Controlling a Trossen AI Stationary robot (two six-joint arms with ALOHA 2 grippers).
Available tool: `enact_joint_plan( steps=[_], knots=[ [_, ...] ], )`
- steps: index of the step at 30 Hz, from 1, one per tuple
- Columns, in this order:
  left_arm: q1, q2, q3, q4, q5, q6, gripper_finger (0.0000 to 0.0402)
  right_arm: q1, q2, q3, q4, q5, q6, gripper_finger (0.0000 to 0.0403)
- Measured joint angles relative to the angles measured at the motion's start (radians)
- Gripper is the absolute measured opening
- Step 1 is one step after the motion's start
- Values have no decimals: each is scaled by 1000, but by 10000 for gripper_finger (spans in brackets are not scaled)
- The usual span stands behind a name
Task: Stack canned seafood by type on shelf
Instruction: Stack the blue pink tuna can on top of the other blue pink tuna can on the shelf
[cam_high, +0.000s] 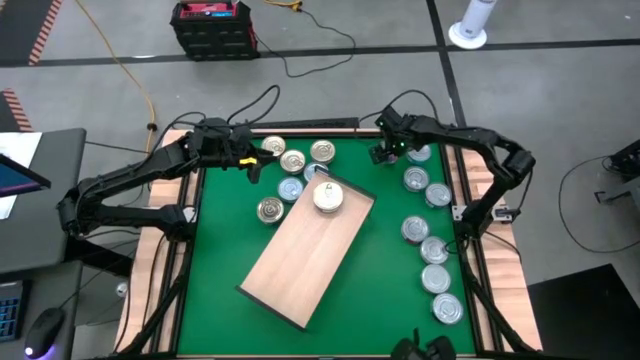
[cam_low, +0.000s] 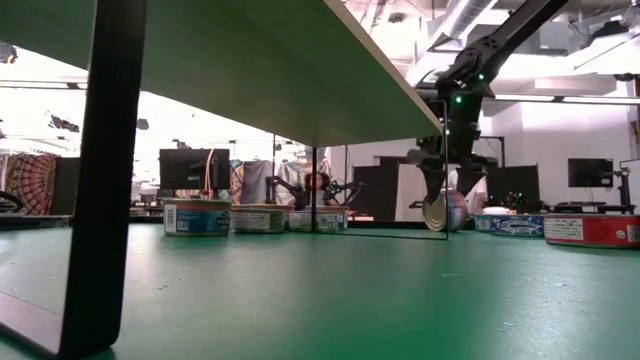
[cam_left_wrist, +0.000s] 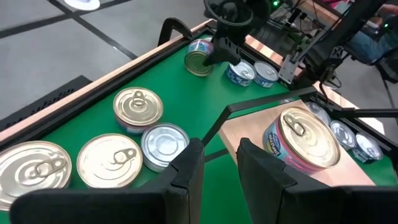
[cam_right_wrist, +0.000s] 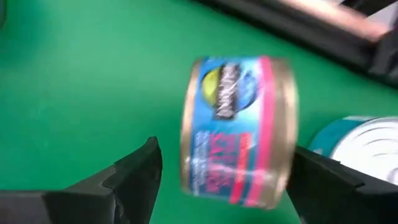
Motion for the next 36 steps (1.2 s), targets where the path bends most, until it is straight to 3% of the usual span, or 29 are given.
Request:
enact_joint_plan(
  steps=[7, 11, 16, 20, 24, 26, 29, 36],
  knots=[
    [0, 0, 0, 0, -1, 9, 91, 34, 0, -28, 16, -16, -148, 286],
    [0, 0, 0, 0, -6, 9, 91, 58, -2, -28, 16, -16, -223, 226],
    [0, 0, 0, 1, -23, 9, 91, 83, -10, -28, 12, -12, -306, 122],
    [0, 0, 0, 1, -23, 7, 91, 81, -25, -28, 3, -17, -281, 44],
    [0, 0, 0, 1, -12, -18, 91, 85, -85, -11, -108, -117, -327, 15],
    [0, 0, 0, 1, -4, -20, 91, 90, -129, 8, -132, -154, -413, 24],
    [0, 0, 0, 1, 0, -20, 91, 80, -184, 47, -154, -198, -582, 78],
    [0, 0, 0, 1, 13, -29, 91, 5, -203, 102, -181, -198, -926, 283]
  ],
)
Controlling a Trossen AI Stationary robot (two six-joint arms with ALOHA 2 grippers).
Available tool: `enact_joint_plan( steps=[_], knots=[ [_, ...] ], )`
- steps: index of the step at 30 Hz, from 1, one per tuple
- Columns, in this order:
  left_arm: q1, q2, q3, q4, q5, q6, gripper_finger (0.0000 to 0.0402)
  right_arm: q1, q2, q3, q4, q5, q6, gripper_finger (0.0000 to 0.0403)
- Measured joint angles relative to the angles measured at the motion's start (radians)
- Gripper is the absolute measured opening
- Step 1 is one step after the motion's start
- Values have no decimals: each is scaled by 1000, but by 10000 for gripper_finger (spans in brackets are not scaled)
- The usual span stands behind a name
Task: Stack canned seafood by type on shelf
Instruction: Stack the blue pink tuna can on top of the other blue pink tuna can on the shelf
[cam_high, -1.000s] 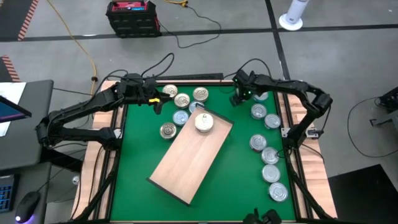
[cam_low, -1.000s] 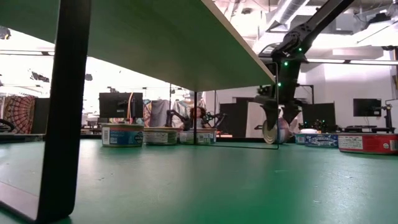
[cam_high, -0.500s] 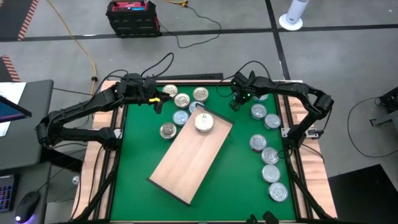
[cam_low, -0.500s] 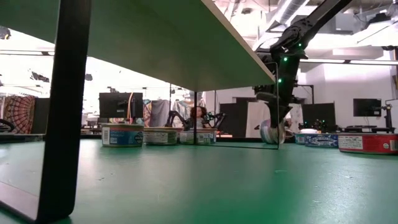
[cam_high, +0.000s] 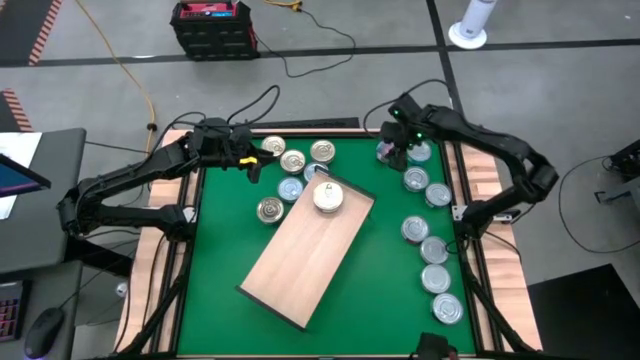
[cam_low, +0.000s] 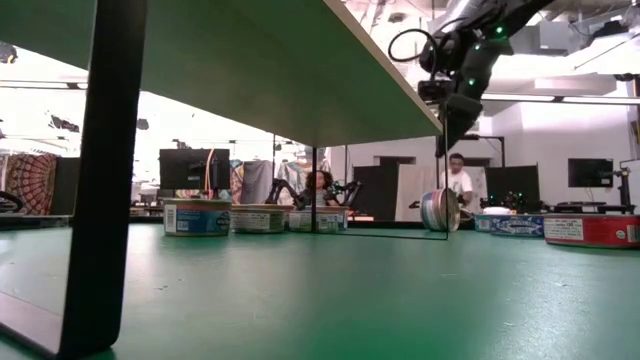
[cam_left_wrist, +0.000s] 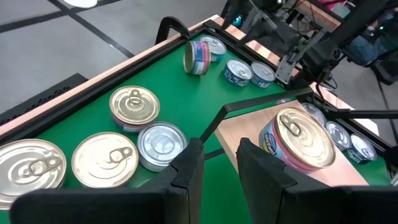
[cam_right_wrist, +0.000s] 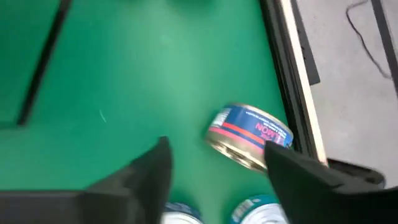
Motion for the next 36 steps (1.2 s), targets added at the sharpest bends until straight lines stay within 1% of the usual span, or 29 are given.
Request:
enact_joint_plan(
  steps=[2, 4, 5, 7, 9, 11, 14, 16, 22, 28, 32, 36],
  knots=[
    [0, 0, 0, 0, 12, -6, 91, -13, 21, 0, -2, 5, -63, 333],
    [0, 0, 0, 0, 19, -9, 91, -19, 43, 0, -8, 34, -115, 370],
    [0, 0, 0, 0, 18, -13, 91, -18, 55, 3, -9, 52, -144, 383],
    [0, 0, 0, 0, 18, -17, 91, -15, 85, 16, -7, 92, -195, 395],
    [0, 0, 0, 1, 18, -16, 91, -13, 124, 32, 1, 108, -216, 394],
    [0, 0, 0, 1, 16, -16, 91, -31, 151, 48, 12, 108, -197, 388],
    [0, 0, 0, 1, 3, -17, 91, -73, 196, 91, 6, 109, -78, 380],
    [0, 0, 0, 0, -7, -22, 91, -103, 223, 97, -16, 104, -24, 375],
    [0, 0, 0, 1, -19, -30, 91, -133, 235, 99, -41, -4, -28, 364],
    [0, 0, 0, 1, -39, -30, 91, -185, 235, 99, -60, -133, 96, 355],
    [0, 0, 0, 1, -55, -11, 91, -189, 235, 99, -64, -159, 115, 344],
    [0, 0, 0, 1, -57, 6, 91, -173, 235, 99, -70, -177, 171, 333]
  ],
)
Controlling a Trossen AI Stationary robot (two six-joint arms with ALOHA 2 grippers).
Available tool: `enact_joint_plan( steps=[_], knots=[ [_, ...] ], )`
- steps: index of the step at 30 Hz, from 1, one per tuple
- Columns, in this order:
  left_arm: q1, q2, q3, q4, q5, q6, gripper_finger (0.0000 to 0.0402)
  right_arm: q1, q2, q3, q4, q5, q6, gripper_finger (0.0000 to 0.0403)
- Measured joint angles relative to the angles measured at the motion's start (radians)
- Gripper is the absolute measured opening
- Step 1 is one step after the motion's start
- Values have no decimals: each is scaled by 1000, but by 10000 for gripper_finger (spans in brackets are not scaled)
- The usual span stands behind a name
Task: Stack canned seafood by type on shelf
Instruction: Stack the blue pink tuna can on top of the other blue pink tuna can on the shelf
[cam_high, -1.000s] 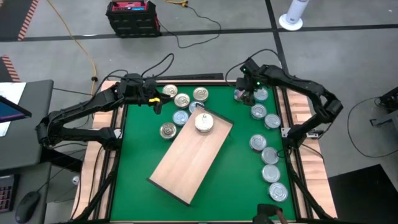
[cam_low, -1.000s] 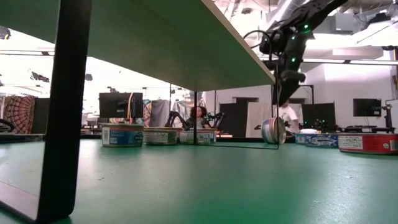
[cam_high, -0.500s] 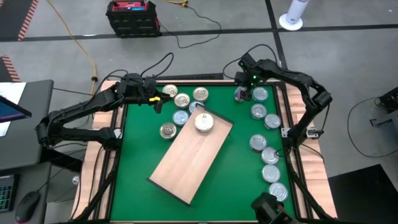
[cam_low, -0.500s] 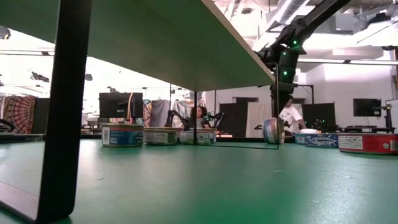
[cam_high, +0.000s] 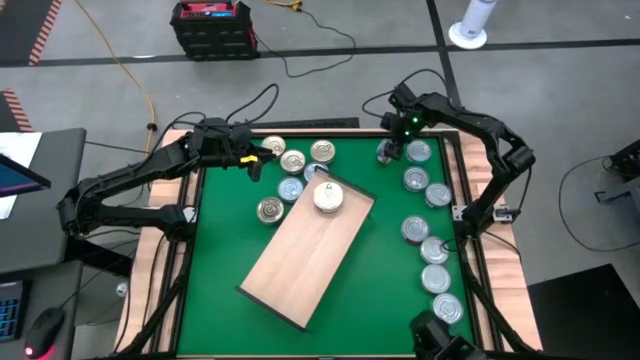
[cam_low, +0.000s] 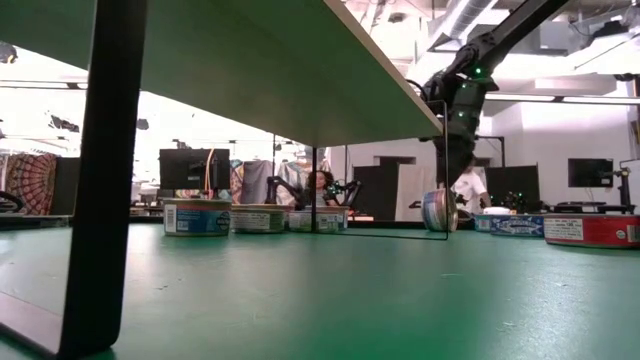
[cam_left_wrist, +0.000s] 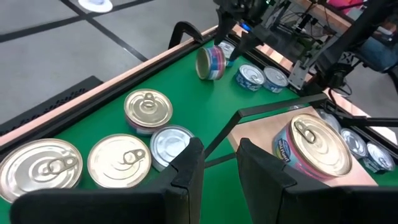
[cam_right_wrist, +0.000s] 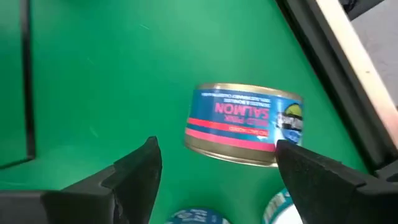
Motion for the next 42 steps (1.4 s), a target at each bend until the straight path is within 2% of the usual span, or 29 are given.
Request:
enact_joint_plan(
  steps=[3, 8, 11, 15, 19, 23, 27, 30, 36, 39, 42],
  knots=[
    [0, 0, 0, 0, 0, 4, 91, 14, 0, 0, -2, -49, 71, 328],
    [0, 0, 0, 0, 0, 5, 91, 45, -1, -1, -5, -314, 274, 327],
    [0, 0, 0, 0, 0, 5, 91, 63, -2, 18, -3, -374, 293, 326],
    [0, 0, 0, 0, 2, 6, 91, 94, -3, 57, 1, -308, 221, 326],
    [0, 0, 0, -1, 22, 6, 91, 138, -1, 59, 7, -250, 26, 327],
    [0, 0, 0, -1, 22, 6, 91, 185, 0, 59, 58, -235, -228, 334],
    [0, 0, 0, -1, 27, 6, 91, 211, 6, 60, 141, -131, -356, 352],
    [0, 0, 0, -1, 47, 6, 91, 216, 40, 62, 156, -76, -379, 359],
    [0, 0, 0, -2, 48, 4, 91, 210, 121, 60, 35, 7, -366, 354],
    [0, 0, 0, -3, 48, 4, 91, 210, 133, 59, 14, -8, -297, 347],
    [0, 0, 0, -3, 48, 4, 91, 211, 131, 60, 16, -28, -299, 341]
  ],
)
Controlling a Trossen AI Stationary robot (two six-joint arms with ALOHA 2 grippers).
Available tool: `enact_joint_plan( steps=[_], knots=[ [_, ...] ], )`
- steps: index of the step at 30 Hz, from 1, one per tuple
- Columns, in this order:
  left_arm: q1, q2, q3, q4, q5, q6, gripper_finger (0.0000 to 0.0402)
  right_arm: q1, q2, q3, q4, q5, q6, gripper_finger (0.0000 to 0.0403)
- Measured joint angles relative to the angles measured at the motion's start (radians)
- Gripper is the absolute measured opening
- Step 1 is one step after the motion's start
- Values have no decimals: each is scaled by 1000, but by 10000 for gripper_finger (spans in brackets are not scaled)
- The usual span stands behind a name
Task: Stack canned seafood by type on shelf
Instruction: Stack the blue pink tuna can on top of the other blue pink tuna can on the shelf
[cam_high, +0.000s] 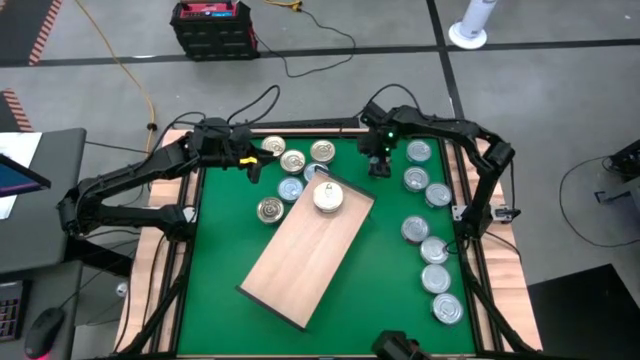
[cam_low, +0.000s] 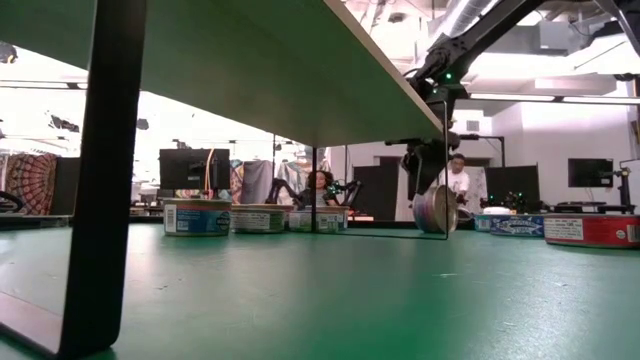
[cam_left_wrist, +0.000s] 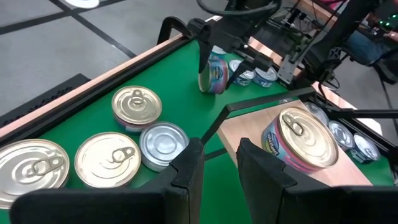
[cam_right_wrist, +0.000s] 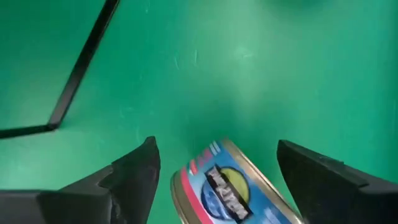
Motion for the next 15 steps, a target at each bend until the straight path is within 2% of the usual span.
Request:
enact_joint_plan(
  steps=[5, 9, 15],
  knots=[
    [0, 0, 0, -1, 0, 0, 91, 6, 0, 0, -7, 26, -64, 336],
    [0, 0, 0, -1, -1, 1, 91, 15, 0, 0, -33, 45, -225, 335],
    [0, 0, 0, -2, -1, 0, 91, 34, 0, 0, -77, 158, -274, 330]
  ],
)
